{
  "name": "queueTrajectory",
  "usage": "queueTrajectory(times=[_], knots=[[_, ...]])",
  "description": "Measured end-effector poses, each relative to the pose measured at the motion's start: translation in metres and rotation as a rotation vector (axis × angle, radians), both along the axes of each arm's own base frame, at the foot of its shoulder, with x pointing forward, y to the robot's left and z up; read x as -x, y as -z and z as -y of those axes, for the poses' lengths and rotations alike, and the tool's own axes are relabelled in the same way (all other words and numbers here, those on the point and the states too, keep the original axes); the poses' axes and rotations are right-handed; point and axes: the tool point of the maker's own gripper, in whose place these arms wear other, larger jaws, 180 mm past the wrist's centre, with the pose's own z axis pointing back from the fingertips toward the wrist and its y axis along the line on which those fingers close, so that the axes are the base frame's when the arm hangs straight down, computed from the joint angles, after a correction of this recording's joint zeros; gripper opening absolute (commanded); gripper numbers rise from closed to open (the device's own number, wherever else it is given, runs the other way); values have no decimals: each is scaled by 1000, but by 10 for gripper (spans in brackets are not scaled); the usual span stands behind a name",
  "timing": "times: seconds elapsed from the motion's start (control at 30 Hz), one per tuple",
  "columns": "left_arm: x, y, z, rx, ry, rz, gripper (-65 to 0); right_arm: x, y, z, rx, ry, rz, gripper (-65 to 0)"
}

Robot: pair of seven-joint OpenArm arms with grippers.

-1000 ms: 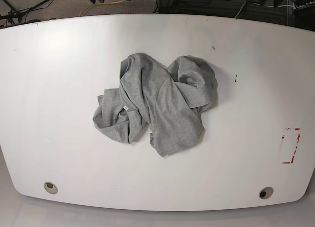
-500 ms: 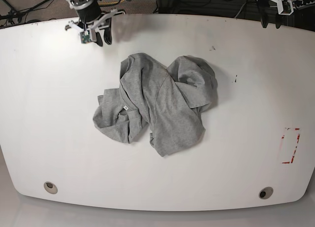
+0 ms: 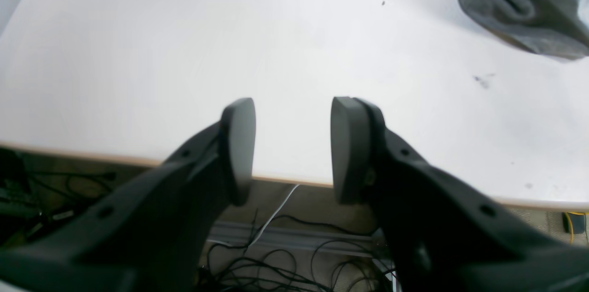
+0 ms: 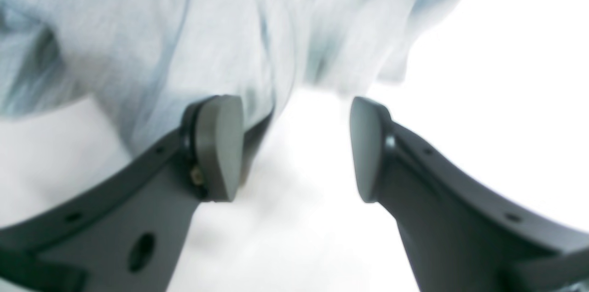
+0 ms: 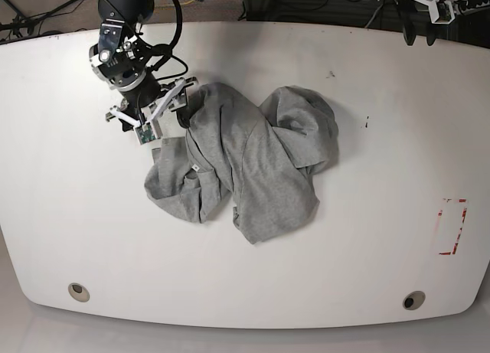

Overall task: Fold the T-shirt properly
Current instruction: 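Move the right gripper down to the grey T-shirt's edge and grasp it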

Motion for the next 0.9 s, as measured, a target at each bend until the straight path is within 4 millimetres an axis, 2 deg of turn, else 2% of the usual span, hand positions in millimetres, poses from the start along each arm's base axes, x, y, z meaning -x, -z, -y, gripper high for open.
queueTrajectory(times=[0.17,0.27,0.37,0.47,0.57,0.63,0.8,0.9], knots=[[-5,0,0,1,-1,9,-407,-16,8,1,-3,2,-40,-293],[-17,8,-1,6,-1,-24,-407,-14,11,2,6,3,-63,-293],[-31,11,-6,3,-14,-29,-407,-4,18,0,-13,0,-94,-293],[-36,12,-12,-6,-29,-40,-407,12,23,-11,-80,-25,-116,-293],[-42,16,-11,2,-37,-59,-407,29,33,-11,-109,-11,-161,-293],[-53,12,-9,8,-34,-28,-407,37,38,-11,-118,-10,-181,-293],[-63,8,-9,8,-32,-1,-407,45,55,-16,-157,-2,-228,-293],[-65,8,-9,8,-33,3,-407,42,57,-20,-193,2,-222,-293]])
